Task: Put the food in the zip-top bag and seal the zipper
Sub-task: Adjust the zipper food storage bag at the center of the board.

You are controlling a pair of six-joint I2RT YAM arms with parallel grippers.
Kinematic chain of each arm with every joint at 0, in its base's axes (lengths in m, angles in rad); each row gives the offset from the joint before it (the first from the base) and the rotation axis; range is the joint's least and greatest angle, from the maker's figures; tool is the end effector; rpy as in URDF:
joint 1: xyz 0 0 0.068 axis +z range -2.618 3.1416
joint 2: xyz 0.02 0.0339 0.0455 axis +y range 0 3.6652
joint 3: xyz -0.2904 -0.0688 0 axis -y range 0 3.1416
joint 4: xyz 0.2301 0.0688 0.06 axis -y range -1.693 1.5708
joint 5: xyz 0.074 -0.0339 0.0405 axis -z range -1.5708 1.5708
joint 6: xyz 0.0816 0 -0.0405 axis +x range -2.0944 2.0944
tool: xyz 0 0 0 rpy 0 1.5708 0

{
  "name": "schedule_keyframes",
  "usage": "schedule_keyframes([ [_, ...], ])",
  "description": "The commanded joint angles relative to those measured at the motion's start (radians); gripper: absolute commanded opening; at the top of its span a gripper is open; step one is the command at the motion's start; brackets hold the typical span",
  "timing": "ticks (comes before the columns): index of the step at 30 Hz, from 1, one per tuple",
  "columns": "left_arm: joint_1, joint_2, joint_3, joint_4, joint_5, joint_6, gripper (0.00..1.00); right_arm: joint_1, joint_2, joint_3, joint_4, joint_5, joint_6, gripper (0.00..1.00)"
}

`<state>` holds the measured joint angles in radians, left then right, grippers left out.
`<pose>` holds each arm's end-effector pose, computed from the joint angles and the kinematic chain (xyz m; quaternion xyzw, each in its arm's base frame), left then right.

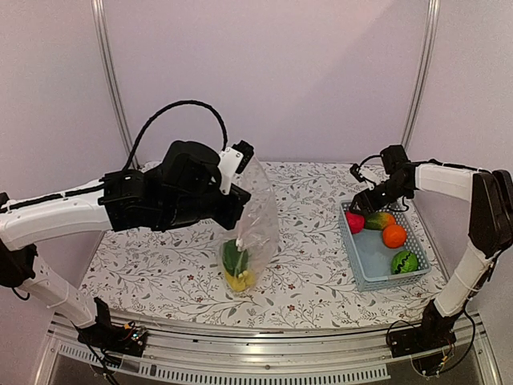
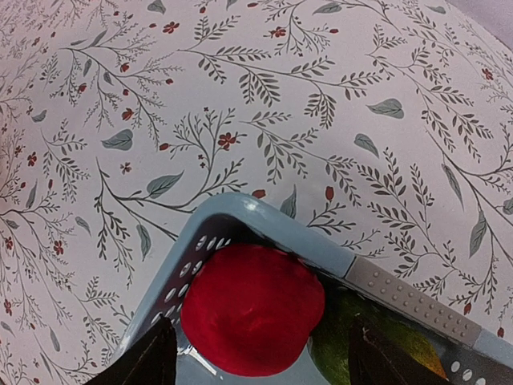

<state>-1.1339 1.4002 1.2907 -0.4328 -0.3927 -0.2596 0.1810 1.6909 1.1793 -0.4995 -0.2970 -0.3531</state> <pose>0.1696 -0.2894 0.3571 0.2746 0.8143 -0.1793 0.4790 0.3553 0.0893 0.2126 -0.2902 0.9060 0.1182 0.2844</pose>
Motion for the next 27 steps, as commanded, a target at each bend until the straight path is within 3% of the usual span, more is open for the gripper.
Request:
schedule_keyframes([
  [1,0.005,0.016,0.055,-0.085,-0.021,-0.027,0.0,-0.005,0.031,-0.02,0.013,0.017,0.013,0.74],
  [6,0.005,0.04,0.15,-0.281,-0.07,-0.06,0.0,-0.005,0.045,-0.024,0.014,0.027,0.014,0.77],
  [10,0.023,0.088,0.277,-0.581,-0.151,-0.064,0.0,-0.005,0.05,-0.026,0.012,0.029,0.017,0.77],
  [17,0.102,0.197,0.45,-0.965,-0.474,-0.004,0.0,-0.006,0.04,-0.027,0.013,0.037,0.014,0.77],
  [22,0.168,0.249,0.456,-1.031,-0.698,0.069,0.0,-0.005,0.029,-0.034,0.013,0.037,0.019,0.78],
  [27,0.12,0.349,0.56,-0.971,-0.673,0.079,0.0,-0.006,0.018,-0.04,0.014,0.032,0.022,0.78],
])
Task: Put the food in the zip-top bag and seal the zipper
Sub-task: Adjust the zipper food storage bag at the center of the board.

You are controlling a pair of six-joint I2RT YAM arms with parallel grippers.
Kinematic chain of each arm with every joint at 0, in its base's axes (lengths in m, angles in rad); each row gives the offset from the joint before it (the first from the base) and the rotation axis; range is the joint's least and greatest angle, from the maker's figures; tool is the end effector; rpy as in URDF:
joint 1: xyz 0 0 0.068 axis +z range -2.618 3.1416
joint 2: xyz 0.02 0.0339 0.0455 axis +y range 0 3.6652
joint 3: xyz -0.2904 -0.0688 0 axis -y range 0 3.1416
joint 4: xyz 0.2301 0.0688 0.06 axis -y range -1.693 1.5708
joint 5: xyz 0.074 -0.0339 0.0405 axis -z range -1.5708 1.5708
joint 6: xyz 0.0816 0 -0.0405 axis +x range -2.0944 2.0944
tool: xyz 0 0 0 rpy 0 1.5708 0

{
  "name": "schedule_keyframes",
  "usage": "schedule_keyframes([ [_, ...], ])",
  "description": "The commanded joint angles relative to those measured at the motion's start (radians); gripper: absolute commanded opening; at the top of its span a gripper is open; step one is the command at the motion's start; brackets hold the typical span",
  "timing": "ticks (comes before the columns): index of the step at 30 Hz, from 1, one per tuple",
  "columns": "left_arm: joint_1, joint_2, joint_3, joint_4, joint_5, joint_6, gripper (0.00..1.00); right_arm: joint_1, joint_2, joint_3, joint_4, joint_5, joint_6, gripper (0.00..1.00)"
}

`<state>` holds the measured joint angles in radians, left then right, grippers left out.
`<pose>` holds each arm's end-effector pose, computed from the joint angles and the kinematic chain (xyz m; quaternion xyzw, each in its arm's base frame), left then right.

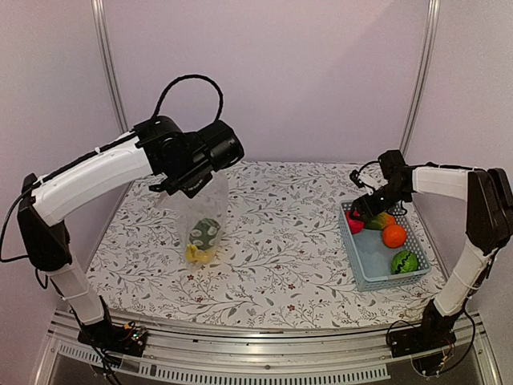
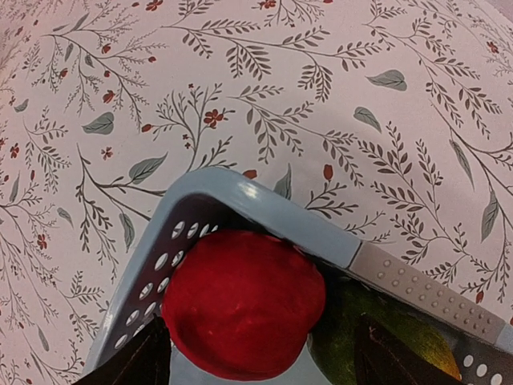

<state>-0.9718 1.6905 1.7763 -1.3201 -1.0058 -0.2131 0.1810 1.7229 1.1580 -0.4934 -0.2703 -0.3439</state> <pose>0.2360 -0.2235 0.3702 0.2449 0.8323 0.3123 0.3870 0.3554 0.0872 0.1950 -0.2817 0.9168 0.1095 0.2609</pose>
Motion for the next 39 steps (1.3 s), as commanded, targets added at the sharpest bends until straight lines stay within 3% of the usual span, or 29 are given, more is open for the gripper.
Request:
schedule_keyframes([
  [1,-0.064,0.069,0.086,-0.052,-0.04,0.042,0.0,-0.006,-0.015,-0.018,0.007,0.005,0.013,0.78],
  [9,-0.128,0.027,-0.014,0.32,0.296,0.053,0.0,-0.009,-0.013,-0.025,0.007,-0.003,0.014,0.78],
  [13,-0.129,0.006,-0.081,0.393,0.389,-0.006,0.0,-0.013,-0.013,-0.03,0.007,-0.018,0.019,0.8],
  [35,-0.154,-0.018,-0.097,0.411,0.469,-0.083,0.0,-0.013,0.092,0.013,0.006,-0.064,0.043,0.87],
  [39,-0.156,-0.025,-0.099,0.422,0.471,-0.085,0.0,-0.014,0.108,0.017,0.006,-0.068,0.037,0.79],
])
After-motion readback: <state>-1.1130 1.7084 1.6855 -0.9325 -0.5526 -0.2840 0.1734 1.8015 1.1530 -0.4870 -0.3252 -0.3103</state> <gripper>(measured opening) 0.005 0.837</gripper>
